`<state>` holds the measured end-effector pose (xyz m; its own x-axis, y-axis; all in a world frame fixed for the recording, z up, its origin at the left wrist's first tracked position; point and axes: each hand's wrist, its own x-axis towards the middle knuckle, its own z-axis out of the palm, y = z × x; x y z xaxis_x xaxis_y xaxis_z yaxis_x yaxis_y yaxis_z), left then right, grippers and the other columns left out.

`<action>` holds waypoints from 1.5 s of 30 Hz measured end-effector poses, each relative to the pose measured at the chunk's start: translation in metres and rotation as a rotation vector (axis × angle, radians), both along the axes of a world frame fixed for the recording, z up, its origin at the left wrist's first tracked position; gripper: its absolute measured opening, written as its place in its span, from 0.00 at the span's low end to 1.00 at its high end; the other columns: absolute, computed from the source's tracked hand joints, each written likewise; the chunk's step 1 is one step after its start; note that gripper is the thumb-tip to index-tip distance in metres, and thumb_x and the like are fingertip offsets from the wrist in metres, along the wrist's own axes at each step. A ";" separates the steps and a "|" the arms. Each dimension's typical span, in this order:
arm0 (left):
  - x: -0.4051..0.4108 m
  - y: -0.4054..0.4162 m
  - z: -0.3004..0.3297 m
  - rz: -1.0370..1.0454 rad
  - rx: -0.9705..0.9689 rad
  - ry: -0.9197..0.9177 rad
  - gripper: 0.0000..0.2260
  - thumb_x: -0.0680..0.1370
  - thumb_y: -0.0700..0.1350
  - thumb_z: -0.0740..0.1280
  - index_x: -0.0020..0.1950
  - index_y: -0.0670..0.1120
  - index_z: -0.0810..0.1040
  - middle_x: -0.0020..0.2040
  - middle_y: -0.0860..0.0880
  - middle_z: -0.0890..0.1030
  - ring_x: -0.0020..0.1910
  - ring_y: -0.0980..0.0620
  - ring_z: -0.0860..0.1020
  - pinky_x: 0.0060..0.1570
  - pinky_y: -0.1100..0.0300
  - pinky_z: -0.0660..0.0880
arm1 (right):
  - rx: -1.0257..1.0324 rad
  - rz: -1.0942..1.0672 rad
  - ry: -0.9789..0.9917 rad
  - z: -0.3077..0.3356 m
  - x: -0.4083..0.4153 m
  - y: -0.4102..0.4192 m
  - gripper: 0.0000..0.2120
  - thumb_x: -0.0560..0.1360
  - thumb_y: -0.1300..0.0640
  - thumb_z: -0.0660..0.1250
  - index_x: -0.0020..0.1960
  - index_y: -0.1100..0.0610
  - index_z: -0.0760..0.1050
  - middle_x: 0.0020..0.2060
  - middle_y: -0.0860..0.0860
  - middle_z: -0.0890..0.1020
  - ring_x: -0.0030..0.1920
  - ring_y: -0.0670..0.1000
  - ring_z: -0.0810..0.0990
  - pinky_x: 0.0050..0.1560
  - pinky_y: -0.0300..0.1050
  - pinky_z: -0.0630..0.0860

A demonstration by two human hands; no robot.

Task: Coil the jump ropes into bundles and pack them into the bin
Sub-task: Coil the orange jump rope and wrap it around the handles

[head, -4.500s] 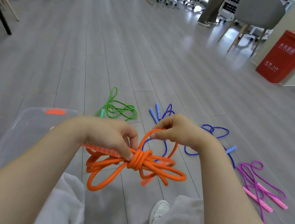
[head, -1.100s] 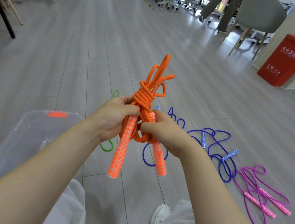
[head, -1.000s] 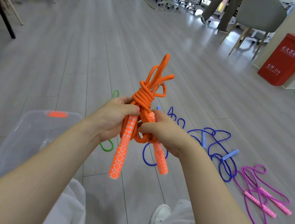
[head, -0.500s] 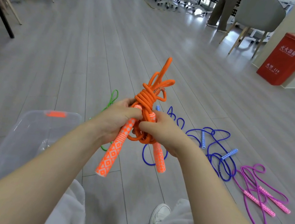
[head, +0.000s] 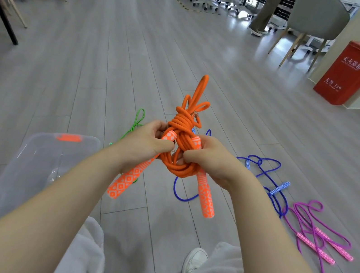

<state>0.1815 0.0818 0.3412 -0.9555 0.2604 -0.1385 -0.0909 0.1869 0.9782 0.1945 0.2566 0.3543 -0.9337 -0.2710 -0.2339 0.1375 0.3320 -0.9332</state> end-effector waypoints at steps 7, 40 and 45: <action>0.002 0.001 -0.003 -0.034 0.049 -0.073 0.18 0.74 0.36 0.69 0.63 0.44 0.72 0.53 0.42 0.82 0.46 0.49 0.84 0.44 0.55 0.79 | -0.077 -0.017 -0.070 -0.005 -0.001 0.000 0.11 0.71 0.72 0.63 0.52 0.69 0.77 0.40 0.60 0.81 0.42 0.54 0.81 0.47 0.48 0.79; 0.006 0.000 0.006 -0.101 0.120 -0.008 0.03 0.80 0.40 0.64 0.54 0.43 0.74 0.33 0.49 0.69 0.28 0.57 0.65 0.29 0.65 0.65 | -0.232 0.177 -0.168 -0.005 -0.009 0.029 0.16 0.70 0.62 0.70 0.57 0.64 0.77 0.46 0.57 0.80 0.46 0.52 0.77 0.54 0.47 0.73; 0.003 -0.006 0.010 -0.079 0.259 -0.008 0.02 0.80 0.41 0.64 0.47 0.46 0.73 0.31 0.53 0.69 0.28 0.56 0.64 0.30 0.63 0.62 | 0.067 0.126 -0.109 -0.012 -0.010 0.041 0.12 0.74 0.50 0.72 0.54 0.55 0.82 0.49 0.52 0.85 0.54 0.54 0.82 0.65 0.54 0.75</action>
